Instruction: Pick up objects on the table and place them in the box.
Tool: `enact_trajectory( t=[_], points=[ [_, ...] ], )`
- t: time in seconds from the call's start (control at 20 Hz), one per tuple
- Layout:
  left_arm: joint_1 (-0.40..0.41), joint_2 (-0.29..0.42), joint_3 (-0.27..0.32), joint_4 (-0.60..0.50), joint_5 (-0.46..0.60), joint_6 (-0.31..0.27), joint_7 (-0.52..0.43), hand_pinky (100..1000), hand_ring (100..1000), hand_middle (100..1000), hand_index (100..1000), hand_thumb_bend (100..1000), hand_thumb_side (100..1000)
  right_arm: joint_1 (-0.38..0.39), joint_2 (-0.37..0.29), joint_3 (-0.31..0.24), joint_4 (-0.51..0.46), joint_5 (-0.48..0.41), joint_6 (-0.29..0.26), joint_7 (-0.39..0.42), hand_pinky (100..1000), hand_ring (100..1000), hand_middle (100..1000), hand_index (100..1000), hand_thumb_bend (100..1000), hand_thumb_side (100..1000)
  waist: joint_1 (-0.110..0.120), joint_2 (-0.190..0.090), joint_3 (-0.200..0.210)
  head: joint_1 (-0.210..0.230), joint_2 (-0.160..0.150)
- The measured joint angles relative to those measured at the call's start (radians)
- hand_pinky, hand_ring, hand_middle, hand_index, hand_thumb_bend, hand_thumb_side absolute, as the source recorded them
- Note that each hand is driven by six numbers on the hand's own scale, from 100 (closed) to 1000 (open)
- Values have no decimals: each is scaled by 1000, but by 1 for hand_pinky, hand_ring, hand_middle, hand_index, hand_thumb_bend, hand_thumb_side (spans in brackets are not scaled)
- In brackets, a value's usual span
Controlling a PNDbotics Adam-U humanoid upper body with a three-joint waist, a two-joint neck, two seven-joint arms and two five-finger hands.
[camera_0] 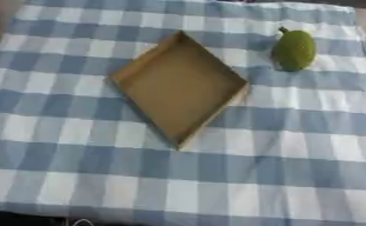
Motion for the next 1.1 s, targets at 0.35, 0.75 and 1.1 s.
enact_trajectory(
  t=[0.35, 0.75, 1.1],
  points=[
    [3, 0, 0, 0, 0, 0, 0, 719, 611, 619, 815, 100, 592, -46, -40, 55, 25, 26, 11, 112, 870, 891, 806, 868, 100, 504, 0, 0, 0, -2, 1],
    [5, 0, -1, 0, 2, 4, -6, 718, 610, 619, 815, 100, 596, -213, -103, 204, 278, 145, 8, 459, 894, 935, 867, 917, 100, 607, -5, -5, 0, -11, 2],
    [9, 1, -7, 0, 5, 7, -13, 718, 610, 620, 815, 100, 601, -372, -35, 297, 658, 329, -139, 636, 923, 973, 926, 967, 100, 766, -5, -9, -3, -13, 8]
  ],
)
